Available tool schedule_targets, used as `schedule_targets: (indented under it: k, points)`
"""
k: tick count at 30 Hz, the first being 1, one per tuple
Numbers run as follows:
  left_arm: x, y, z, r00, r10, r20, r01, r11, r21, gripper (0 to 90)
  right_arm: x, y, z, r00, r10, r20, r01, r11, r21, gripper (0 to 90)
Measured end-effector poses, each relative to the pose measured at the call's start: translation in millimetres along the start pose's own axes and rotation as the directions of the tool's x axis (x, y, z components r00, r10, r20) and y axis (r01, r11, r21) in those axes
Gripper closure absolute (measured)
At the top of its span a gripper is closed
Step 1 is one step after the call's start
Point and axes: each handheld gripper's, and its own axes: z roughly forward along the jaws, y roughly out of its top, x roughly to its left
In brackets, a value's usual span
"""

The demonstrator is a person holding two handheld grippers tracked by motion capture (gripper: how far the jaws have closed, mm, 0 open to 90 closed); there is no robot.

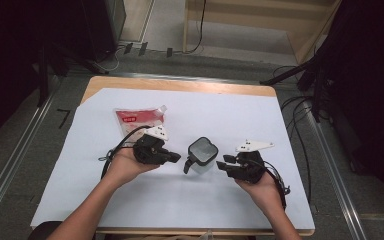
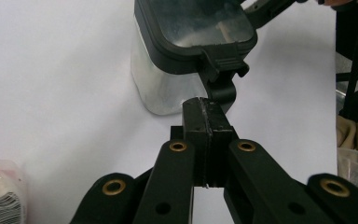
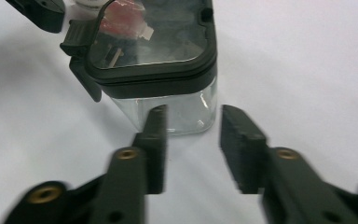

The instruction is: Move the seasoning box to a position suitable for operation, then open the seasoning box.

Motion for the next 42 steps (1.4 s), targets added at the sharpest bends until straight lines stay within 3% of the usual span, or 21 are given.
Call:
schedule_targets:
  k: [1,3,4,5,16,25,31,40,42]
  points:
    - [0.0,0.0,0.0,1.0000,0.000,0.000,0.000,1.0000,0.000,90.0,0.0,0.0,0.0,1.0000,0.000,0.000,0.000,1.000,0.000,68.0]
    - [-1.4,0.2,2.8,1.0000,0.003,-0.001,-0.003,1.0000,0.002,90.0,2.7,1.9,0.0,0.9999,-0.001,-0.015,0.001,1.000,0.006,83.3]
    - [-2.3,0.5,4.1,0.9999,0.008,-0.012,-0.008,0.9999,0.007,90.0,2.7,1.9,0.0,0.9999,-0.001,-0.015,0.001,1.000,0.006,83.3]
    - [-3.3,0.4,6.8,1.0000,0.004,-0.003,-0.004,1.0000,-0.003,90.0,2.9,2.6,-0.2,0.9998,0.005,-0.018,-0.005,1.000,0.006,90.0]
    - [-5.7,0.9,19.7,1.0000,0.000,-0.008,0.000,0.9999,0.014,90.0,-5.4,5.5,-0.4,0.9987,0.045,-0.024,-0.045,0.999,-0.019,90.0]
    - [-6.6,0.5,23.7,0.9998,-0.011,-0.014,0.011,0.9999,0.008,90.0,-2.6,8.6,6.3,0.9986,0.044,-0.029,-0.044,0.999,0.001,90.0]
    - [-10.2,1.1,25.8,0.9999,0.006,-0.014,-0.006,0.9997,0.022,90.0,-3.7,10.4,8.7,0.9984,0.049,-0.028,-0.050,0.999,-0.007,90.0]
    - [-15.3,2.9,31.1,0.9999,-0.001,-0.015,0.001,0.9998,0.022,90.0,-8.5,12.0,12.1,0.9976,0.061,-0.033,-0.061,0.998,-0.018,90.0]
    - [-16.5,2.9,33.4,1.0000,-0.005,-0.006,0.005,1.0000,0.003,90.0,-9.8,12.8,13.3,0.9972,0.066,-0.036,-0.067,0.998,-0.021,90.0]
